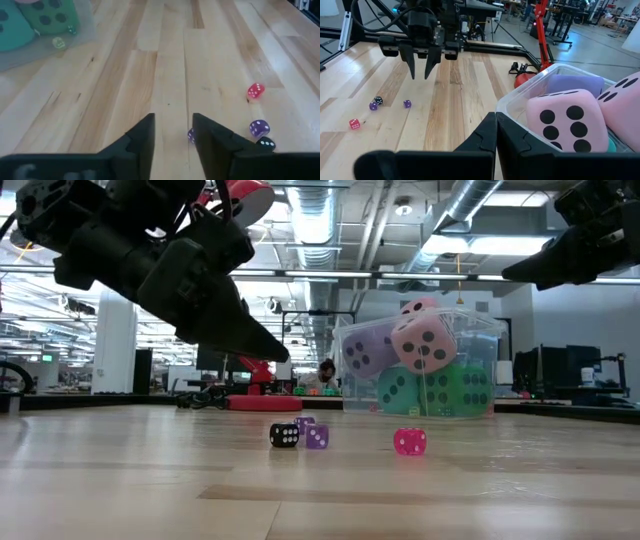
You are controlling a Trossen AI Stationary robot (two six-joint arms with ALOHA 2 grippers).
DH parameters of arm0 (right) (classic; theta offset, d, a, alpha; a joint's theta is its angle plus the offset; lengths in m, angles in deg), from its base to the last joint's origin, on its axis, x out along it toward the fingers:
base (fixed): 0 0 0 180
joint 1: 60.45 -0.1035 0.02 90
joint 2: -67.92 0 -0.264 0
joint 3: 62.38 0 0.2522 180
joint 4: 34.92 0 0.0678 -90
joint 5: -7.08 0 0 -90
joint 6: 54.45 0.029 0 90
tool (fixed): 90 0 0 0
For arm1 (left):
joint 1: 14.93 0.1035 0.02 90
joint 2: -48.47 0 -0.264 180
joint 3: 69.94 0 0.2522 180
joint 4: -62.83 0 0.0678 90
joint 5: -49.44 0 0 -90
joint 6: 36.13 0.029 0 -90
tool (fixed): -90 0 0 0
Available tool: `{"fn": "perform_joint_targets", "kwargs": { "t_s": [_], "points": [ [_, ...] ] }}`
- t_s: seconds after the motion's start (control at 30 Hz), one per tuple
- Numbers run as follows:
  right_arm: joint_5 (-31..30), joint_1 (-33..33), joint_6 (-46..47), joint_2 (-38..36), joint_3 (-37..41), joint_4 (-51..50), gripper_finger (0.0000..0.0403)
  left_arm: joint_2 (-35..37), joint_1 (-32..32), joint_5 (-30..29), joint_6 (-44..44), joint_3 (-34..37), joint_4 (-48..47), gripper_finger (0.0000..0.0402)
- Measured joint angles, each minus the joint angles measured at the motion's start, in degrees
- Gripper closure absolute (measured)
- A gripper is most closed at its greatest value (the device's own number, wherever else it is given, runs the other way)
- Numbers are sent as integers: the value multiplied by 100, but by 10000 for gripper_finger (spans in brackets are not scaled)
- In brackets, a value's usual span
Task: Pick & Place Dice
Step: Put the small top purple dice into the transparent bin
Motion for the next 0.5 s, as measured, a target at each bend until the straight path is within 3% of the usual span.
{"fn": "perform_joint_targets", "kwargs": {
  "t_s": [0.2,0.5],
  "points": [
    [0,0,0,-1,0,-1,403,0,0,449,-97,0,25,230],
    [0,0,2,1,0,0,403,0,0,465,-156,0,33,162]
  ]
}}
